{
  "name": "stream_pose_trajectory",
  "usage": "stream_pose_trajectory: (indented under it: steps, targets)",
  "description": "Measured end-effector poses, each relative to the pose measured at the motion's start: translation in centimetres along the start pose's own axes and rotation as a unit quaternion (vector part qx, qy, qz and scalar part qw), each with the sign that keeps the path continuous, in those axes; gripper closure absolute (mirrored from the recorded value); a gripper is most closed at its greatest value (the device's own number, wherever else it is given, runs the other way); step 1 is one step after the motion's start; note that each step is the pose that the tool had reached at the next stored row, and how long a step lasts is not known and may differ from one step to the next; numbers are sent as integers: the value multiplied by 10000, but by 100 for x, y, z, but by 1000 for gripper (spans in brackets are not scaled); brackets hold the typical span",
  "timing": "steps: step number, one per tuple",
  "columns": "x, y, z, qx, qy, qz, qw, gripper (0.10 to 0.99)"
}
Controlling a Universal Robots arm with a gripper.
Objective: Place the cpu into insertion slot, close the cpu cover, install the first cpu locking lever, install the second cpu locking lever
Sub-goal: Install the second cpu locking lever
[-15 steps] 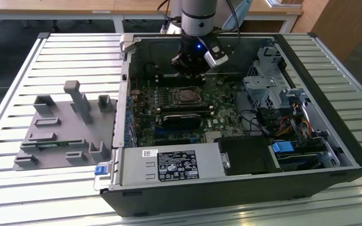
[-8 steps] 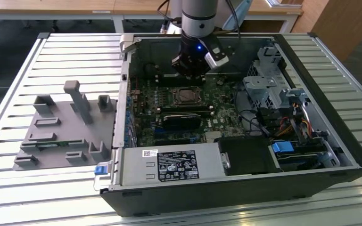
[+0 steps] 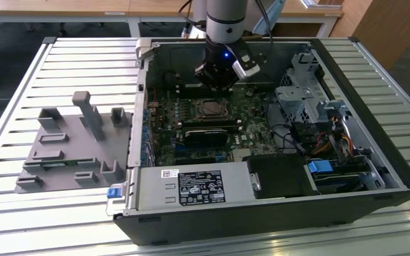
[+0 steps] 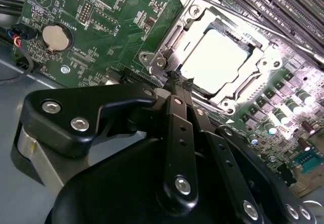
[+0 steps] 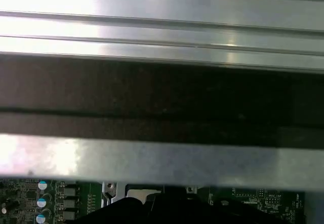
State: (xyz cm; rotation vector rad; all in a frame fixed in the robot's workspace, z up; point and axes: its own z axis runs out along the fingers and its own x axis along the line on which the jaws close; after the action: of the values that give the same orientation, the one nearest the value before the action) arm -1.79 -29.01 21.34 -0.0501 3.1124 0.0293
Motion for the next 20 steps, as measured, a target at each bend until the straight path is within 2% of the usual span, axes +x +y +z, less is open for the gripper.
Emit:
stream_pose_trajectory:
  steps: [18,20]
  targets:
    - [-4,-82,-1,0,0,0,10000,980]
    - [-5,-82,-26,1,0,0,10000,980]
